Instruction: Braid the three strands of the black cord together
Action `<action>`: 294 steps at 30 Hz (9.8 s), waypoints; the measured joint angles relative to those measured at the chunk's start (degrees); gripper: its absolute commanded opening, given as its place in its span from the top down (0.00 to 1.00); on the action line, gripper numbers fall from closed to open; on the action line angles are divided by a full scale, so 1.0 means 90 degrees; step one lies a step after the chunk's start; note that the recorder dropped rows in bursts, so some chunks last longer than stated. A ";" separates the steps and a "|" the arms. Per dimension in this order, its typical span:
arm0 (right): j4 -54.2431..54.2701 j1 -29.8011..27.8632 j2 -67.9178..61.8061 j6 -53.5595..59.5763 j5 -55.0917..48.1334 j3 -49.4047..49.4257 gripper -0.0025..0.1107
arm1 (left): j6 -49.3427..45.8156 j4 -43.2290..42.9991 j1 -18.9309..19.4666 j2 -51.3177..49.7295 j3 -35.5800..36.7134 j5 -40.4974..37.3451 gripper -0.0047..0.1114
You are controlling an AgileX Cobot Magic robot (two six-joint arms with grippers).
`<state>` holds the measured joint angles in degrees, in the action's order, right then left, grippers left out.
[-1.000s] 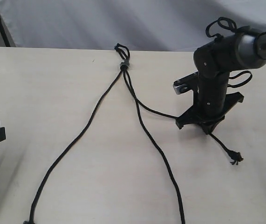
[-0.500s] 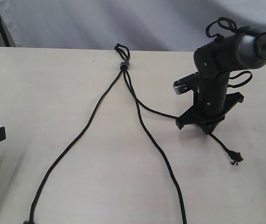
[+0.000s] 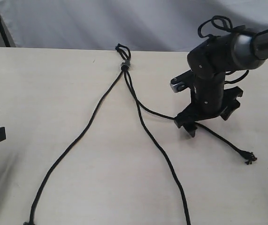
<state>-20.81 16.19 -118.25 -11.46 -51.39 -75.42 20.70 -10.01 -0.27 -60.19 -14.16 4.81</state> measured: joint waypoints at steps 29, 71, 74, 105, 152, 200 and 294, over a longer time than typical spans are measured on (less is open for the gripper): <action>-0.3562 0.0000 0.5638 -0.3303 0.2427 0.2726 0.17 | 0.0021 0.1112 -0.4653 -0.4391 -0.5473 -0.3709 0.55; -0.6379 0.0000 0.5638 -0.6277 0.2218 0.3281 0.17 | -0.0187 -0.0834 -0.4863 -0.6759 -0.8280 -0.7440 0.96; -0.6379 0.0000 0.5638 -0.6277 0.2262 0.3281 0.17 | -0.0160 -0.1179 -0.4572 -0.6558 -0.8011 -0.7498 0.96; -0.6302 0.0000 0.5638 -0.6292 0.3025 0.3281 0.17 | -0.2968 0.1413 -0.4000 -0.5794 -0.5459 -0.4048 0.96; -0.6251 0.0000 0.5638 -0.6292 0.3209 0.3281 0.17 | -0.1351 0.0329 -0.1116 -0.3395 -0.4743 -0.3330 0.96; 0.1685 0.2788 0.0665 0.0269 0.0909 0.0663 0.18 | -0.0998 -0.0504 -0.0857 -0.3284 -0.4512 -0.2907 0.44; -0.0507 -0.0346 0.0430 -0.0899 0.1710 0.1076 0.98 | -0.0998 -0.0012 -0.0857 -0.3284 -0.4512 -0.3038 0.44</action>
<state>-25.37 13.07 -114.38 -19.55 -35.99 -65.73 11.72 -10.11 -7.99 -89.75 -54.77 -22.54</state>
